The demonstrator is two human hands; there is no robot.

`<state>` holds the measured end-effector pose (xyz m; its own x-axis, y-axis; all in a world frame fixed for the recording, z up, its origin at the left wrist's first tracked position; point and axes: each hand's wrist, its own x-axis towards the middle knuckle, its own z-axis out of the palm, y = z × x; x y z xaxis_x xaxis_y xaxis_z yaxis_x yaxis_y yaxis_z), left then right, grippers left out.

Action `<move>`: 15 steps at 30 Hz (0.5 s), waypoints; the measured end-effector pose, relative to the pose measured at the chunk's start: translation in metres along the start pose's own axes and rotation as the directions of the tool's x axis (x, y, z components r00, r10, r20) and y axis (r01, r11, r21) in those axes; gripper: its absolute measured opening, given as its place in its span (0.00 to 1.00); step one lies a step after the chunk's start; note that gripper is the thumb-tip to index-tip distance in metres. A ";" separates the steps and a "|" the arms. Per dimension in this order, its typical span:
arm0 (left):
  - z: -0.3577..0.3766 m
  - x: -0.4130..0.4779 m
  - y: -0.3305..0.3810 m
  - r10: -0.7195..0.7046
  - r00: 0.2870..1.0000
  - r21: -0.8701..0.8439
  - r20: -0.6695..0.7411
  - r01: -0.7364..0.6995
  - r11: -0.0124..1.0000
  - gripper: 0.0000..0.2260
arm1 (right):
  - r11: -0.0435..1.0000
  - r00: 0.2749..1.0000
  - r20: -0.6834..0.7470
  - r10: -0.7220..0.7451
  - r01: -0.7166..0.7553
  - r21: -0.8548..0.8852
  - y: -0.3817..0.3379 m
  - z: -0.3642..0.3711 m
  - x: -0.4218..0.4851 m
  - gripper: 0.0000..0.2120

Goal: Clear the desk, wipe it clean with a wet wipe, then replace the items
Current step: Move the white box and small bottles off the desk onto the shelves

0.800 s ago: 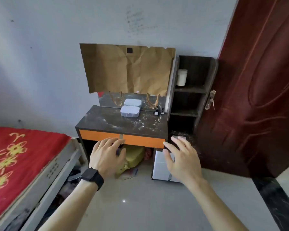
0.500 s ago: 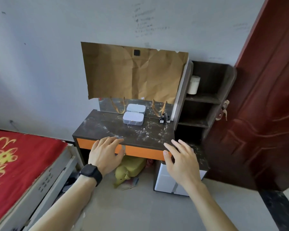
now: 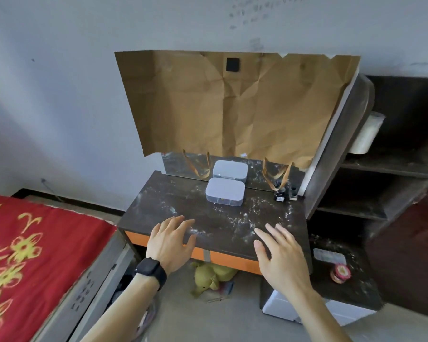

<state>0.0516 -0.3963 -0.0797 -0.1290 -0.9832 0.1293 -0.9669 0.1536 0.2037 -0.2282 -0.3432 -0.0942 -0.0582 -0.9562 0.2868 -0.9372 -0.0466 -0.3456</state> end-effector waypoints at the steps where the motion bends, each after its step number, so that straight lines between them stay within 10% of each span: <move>1: 0.007 0.012 -0.004 -0.015 1.000 -0.002 0.010 0.015 1.000 0.20 | 1.000 1.000 0.015 -0.009 0.009 0.006 0.003 0.009 0.013 0.23; 15: 0.121 0.151 -0.056 -0.247 0.818 -0.380 0.519 0.480 0.791 0.21 | 0.992 0.868 0.490 0.083 -0.024 -0.125 0.009 0.139 0.134 0.28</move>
<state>0.0592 -0.5657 -0.1892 0.0193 -0.8938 -0.4480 -0.7429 -0.3127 0.5919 -0.1967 -0.5122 -0.1834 0.0398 -0.9753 -0.2174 -0.9712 0.0133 -0.2378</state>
